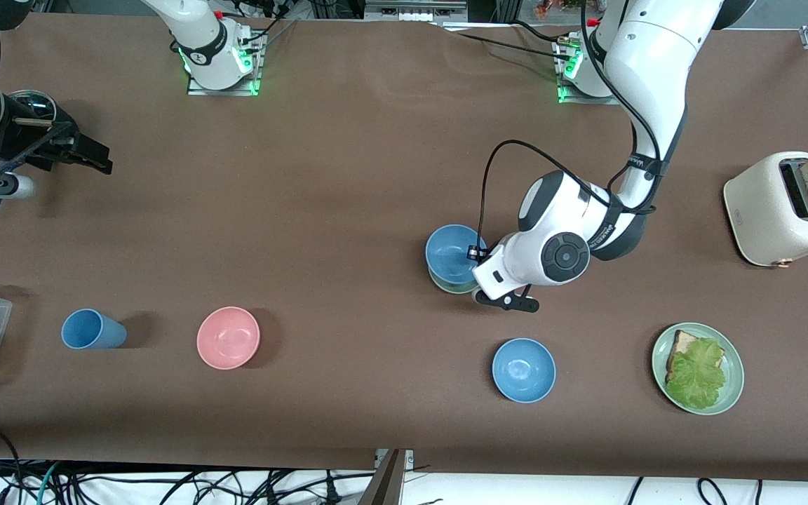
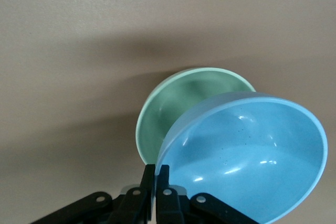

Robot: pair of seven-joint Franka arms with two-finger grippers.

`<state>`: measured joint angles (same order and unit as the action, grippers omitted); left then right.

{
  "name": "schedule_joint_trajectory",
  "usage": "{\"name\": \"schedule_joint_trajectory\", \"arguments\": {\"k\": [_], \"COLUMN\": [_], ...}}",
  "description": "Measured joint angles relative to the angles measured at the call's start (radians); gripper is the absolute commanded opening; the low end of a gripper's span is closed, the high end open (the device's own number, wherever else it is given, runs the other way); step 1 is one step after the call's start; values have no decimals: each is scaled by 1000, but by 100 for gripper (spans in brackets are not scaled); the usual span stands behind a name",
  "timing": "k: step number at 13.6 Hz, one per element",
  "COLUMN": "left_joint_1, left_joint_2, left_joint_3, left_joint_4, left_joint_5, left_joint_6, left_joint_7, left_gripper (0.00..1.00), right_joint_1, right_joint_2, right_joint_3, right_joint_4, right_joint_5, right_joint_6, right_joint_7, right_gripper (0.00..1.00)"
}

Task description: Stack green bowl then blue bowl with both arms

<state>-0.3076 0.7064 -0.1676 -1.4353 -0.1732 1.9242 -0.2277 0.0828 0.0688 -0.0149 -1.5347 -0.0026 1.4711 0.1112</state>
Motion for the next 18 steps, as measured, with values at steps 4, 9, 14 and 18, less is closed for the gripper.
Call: {"name": "schedule_joint_trajectory", "arguments": {"k": [4, 9, 14, 18], "left_joint_1": [0, -10, 33, 83], "left_joint_2": [10, 16, -14, -163], "left_joint_3": [0, -1, 26, 49], "left_joint_4": [0, 3, 50, 65], "left_joint_5": [21, 21, 23, 179], "left_joint_6": [3, 31, 30, -94], "left_joint_7": [0, 1, 54, 75], "left_gripper": [73, 100, 100, 100], "right_joint_1": [0, 0, 0, 0], "right_joint_2": [0, 0, 0, 0], "right_joint_3": [0, 0, 0, 0], "right_joint_4": [0, 0, 0, 1], "right_joint_5": [0, 1, 1, 1], "right_joint_6": [0, 0, 0, 0], "right_joint_7": [0, 0, 0, 0], "right_gripper": [100, 100, 100, 100]}}
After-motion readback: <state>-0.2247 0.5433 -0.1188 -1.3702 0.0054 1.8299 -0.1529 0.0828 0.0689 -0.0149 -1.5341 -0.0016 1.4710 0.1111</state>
